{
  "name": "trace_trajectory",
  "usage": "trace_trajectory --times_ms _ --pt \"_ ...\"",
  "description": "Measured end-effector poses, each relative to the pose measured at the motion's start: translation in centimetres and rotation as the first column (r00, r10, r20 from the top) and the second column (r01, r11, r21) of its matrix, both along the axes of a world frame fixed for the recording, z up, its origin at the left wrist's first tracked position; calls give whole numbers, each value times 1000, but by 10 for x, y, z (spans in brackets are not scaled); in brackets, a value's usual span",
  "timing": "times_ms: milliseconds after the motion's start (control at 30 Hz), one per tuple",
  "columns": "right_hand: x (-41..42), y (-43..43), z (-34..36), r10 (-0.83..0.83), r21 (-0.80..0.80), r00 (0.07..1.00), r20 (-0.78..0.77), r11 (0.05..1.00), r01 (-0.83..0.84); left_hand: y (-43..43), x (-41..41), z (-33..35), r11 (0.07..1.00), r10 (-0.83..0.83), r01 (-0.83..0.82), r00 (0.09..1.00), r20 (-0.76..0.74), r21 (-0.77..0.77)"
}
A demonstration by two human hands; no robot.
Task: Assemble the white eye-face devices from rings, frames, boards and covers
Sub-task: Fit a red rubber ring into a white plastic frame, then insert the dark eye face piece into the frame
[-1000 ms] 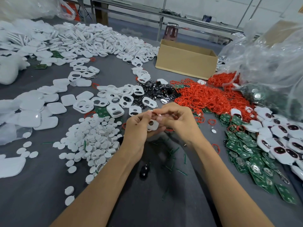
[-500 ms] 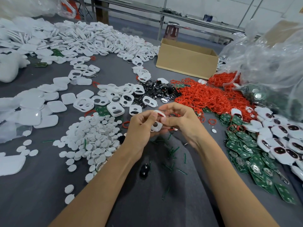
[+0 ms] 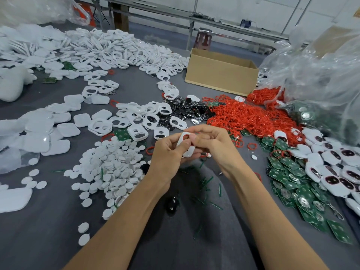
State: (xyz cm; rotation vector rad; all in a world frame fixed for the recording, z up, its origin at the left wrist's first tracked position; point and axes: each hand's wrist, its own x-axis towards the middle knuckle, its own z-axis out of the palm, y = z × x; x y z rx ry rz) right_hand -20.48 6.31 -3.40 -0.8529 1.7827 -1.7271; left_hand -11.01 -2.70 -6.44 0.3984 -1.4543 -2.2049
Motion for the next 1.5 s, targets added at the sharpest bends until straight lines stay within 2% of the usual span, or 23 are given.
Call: trace_trajectory --times_ms 133,200,400,533,633,767,867,967,1133,1233,1300,1400,1467,1500 --pt "-1 4 0 156 -3 980 120 988 -156 -2 -1 -1 994 28 -25 999 -26 104" --pt "-3 6 1 169 -12 979 112 986 -169 -3 -1 -1 993 47 -43 998 -32 111" --pt "-6 8 4 46 24 999 -18 999 -46 -1 -1 -3 996 79 -80 997 22 46" --pt "-4 5 3 -65 74 979 -191 994 80 1 -3 -5 989 146 -144 988 49 -46" --pt "-1 0 8 -190 84 873 -449 964 253 1 -5 -5 983 181 -179 981 76 -27" --pt "10 -5 19 -181 42 776 -604 965 258 2 -7 -4 976 217 -219 969 122 1" --pt "12 -6 29 -204 4 733 -649 962 271 0 -6 -4 979 199 -203 973 114 29" --pt "4 1 39 -285 -25 726 -626 938 347 -4 -5 -5 976 189 -199 975 114 86" --pt "-17 26 44 -361 63 722 -590 871 487 -6 -5 -4 983 147 -153 987 67 103" --pt "-15 34 44 -218 206 801 -558 898 388 -6 -5 -3 980 163 -167 986 46 104" --pt "-9 33 44 29 407 830 -556 881 242 -6 -6 -1 972 200 -204 979 44 114" --pt "11 30 40 453 710 795 -404 703 -40 -4 -7 2 964 257 -258 966 20 59" --pt "33 29 33 627 785 716 -307 593 -183 -2 -7 3 960 280 -280 960 15 28" --pt "43 29 28 661 788 678 -322 584 -195 -2 -7 3 958 285 -285 958 13 31"
